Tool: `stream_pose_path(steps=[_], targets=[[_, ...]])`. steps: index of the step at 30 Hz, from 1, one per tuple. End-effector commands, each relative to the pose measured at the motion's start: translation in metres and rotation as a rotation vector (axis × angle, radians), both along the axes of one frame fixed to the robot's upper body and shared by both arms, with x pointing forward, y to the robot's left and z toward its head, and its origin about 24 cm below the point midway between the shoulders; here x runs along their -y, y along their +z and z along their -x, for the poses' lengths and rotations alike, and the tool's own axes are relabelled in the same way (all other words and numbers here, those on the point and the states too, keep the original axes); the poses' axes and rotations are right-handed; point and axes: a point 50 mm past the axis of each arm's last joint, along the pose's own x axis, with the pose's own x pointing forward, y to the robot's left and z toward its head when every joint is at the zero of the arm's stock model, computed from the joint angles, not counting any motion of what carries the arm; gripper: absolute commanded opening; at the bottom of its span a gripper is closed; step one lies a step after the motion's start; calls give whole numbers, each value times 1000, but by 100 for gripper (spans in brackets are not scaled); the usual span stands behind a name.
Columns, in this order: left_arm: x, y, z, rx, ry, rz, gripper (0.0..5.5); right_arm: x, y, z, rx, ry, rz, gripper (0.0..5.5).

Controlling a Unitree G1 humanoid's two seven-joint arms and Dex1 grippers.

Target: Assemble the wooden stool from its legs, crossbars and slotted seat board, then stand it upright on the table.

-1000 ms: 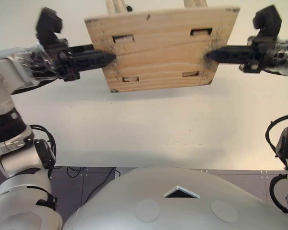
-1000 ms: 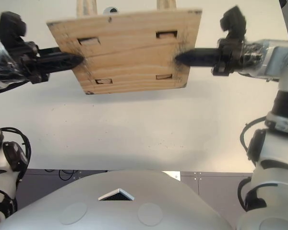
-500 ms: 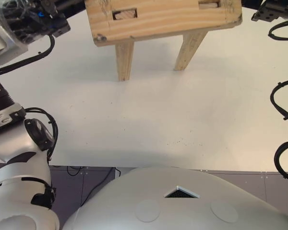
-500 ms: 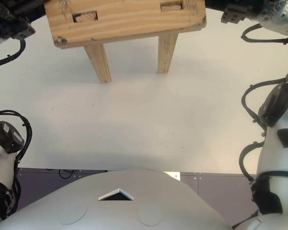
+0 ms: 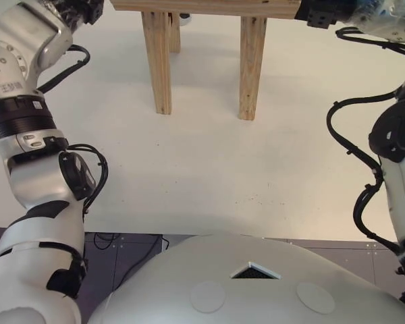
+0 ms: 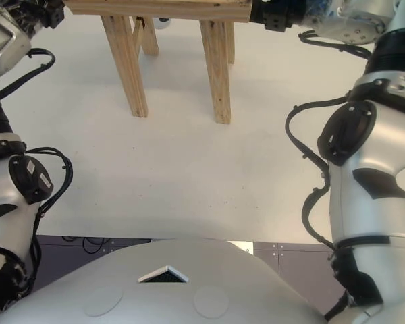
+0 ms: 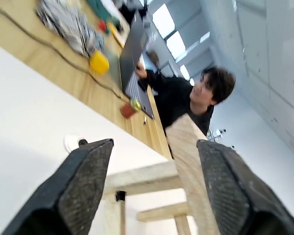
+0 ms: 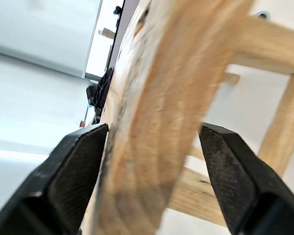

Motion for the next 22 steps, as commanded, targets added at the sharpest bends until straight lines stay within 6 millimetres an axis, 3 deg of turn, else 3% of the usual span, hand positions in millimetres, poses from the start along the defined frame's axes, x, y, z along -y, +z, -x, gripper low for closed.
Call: stream_pose_path(steps=[1, 3, 6, 8, 9, 10, 12, 15, 19, 22], targets=[[-22, 40, 20, 343, 151, 84, 309, 23, 22, 12, 218, -91, -157, 336], [-30, 38, 35, 427, 247, 91, 309, 44, 32, 26, 361, -157, -306, 336], [-25, 4, 52, 397, 339, -35, 281, 78, 22, 36, 479, -437, -394, 340], [-19, -26, 61, 315, 384, -162, 240, 98, -7, 32, 457, -750, -235, 302], [-15, -43, 65, 263, 399, -242, 222, 98, -30, 32, 447, -841, 17, 281], [-12, -60, 71, 216, 415, -325, 202, 89, -53, 34, 468, -865, 293, 260], [-6, -85, 80, 160, 430, -432, 167, 61, -85, 43, 548, -787, 611, 221], [2, -106, 88, 125, 458, -481, 113, 23, -117, 59, 603, -687, 739, 161], [18, -131, 96, 126, 471, -580, 58, 7, -119, 64, 726, -658, 815, 102], [31, -130, 101, 174, 474, -594, 23, 12, -112, 62, 799, -651, 849, 61]])
